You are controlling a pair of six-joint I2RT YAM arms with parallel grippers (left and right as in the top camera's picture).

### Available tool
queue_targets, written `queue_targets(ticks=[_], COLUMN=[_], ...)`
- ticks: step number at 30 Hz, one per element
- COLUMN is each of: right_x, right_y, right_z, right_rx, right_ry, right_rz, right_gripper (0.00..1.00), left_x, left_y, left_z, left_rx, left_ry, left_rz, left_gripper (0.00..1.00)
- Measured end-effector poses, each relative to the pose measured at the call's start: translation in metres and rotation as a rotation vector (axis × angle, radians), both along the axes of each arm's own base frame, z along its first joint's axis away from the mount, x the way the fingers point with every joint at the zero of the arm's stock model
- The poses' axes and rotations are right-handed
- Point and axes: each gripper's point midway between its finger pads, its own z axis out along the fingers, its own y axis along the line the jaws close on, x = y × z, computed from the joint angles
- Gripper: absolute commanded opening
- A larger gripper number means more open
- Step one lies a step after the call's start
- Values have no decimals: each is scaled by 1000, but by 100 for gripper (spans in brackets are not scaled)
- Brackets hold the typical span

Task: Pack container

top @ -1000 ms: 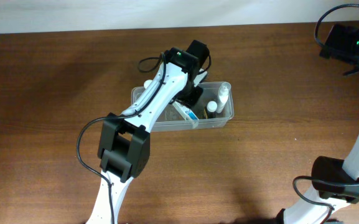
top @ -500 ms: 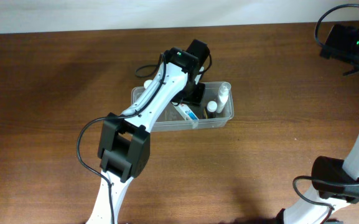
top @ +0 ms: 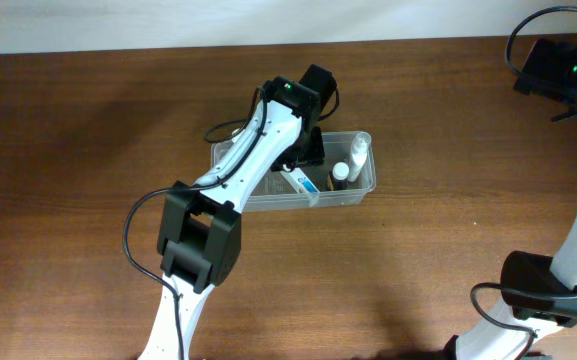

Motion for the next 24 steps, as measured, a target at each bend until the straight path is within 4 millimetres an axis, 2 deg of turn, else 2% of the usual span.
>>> queue_targets(ticks=[6, 15, 24], right_x=[0, 0, 0], right_y=[0, 0, 0], right_z=[0, 0, 0], right_rx=[0, 0, 0], right_ry=[0, 0, 0], right_rz=[0, 0, 0], right_gripper=[98, 99, 98], left_x=[2, -4, -3], left_y=[2, -5, 2], left_z=[0, 2, 3], left_rx=[42, 101, 130], left_ry=[-32, -78, -105], left_rz=[65, 107, 221], left_gripper=[57, 57, 57])
